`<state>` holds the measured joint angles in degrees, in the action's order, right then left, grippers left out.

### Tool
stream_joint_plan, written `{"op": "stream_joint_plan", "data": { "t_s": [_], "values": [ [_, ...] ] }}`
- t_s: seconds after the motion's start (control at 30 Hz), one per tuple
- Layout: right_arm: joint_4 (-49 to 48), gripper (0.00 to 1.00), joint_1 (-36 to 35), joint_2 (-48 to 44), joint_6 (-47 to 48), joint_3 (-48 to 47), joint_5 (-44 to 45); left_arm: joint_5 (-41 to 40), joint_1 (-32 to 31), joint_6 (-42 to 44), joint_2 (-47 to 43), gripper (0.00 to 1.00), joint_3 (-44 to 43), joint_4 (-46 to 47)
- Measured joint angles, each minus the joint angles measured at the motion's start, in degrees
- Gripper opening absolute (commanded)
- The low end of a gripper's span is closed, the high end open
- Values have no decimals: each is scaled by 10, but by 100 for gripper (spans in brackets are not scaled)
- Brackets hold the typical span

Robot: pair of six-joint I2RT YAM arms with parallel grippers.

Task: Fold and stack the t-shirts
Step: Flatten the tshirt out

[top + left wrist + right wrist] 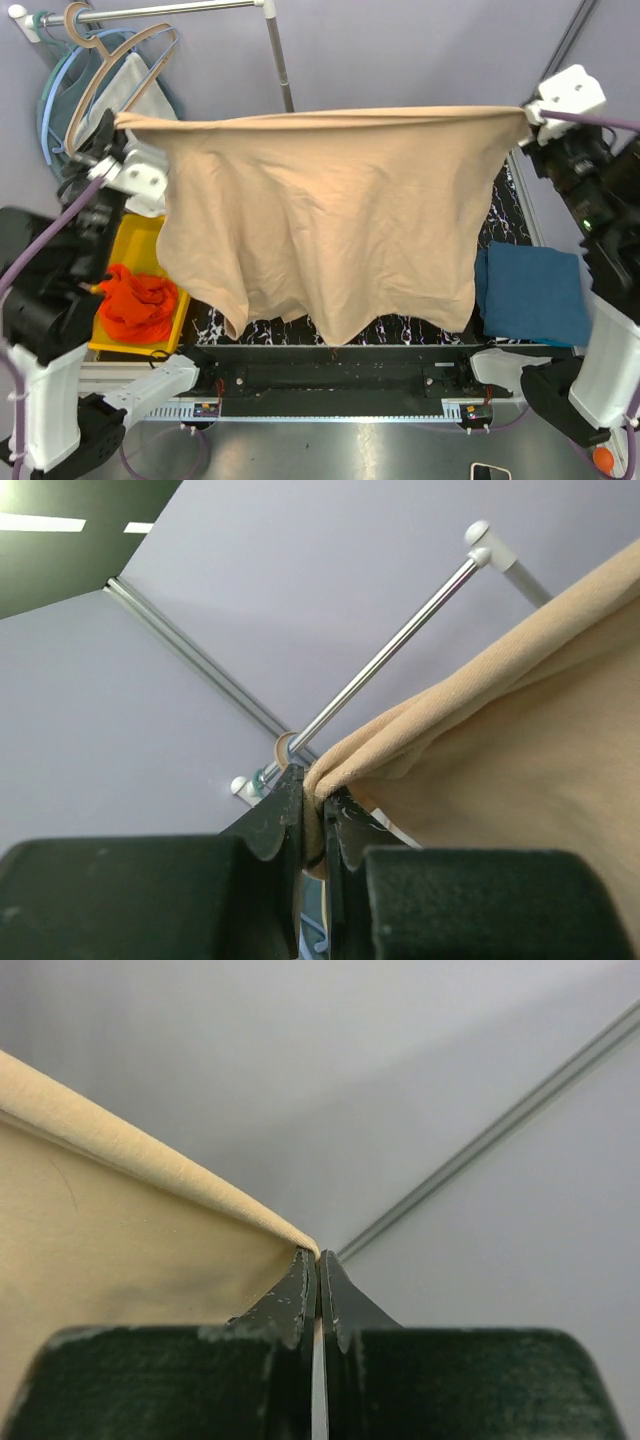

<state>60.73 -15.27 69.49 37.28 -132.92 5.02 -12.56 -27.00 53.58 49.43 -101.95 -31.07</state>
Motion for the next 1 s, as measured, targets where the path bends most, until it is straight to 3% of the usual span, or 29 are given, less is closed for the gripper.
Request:
{"op": "stream_joint_plan", "data": {
  "t_s": [0.1, 0.2, 0.33, 0.43, 0.57, 0.7, 0.8, 1.0],
  "values": [
    [-56, 0, 0, 26, 24, 42, 37, -38, 1, 27, 53, 0, 8, 60],
    [-108, 0, 0, 82, 43, 36, 69, -42, 63, 18, 137, 0, -28, 98],
    [-159, 0, 0, 214, 45, -65, 61, -15, 172, -33, 295, 0, -166, 101],
    [-176, 0, 0, 296, 53, -144, 61, 1, 200, -62, 351, 0, -200, 99],
    [-186, 0, 0, 360, 69, -216, 69, 6, 206, -85, 363, 0, -210, 100],
    [-215, 0, 0, 362, 68, -225, 68, 10, 206, -103, 352, 0, -214, 130],
    [-237, 0, 0, 333, 60, -188, 63, 21, 206, -115, 324, 0, -193, 144],
    [-243, 0, 0, 228, 40, -59, 49, 61, 206, -117, 193, 0, -46, 149]
  ]
}}
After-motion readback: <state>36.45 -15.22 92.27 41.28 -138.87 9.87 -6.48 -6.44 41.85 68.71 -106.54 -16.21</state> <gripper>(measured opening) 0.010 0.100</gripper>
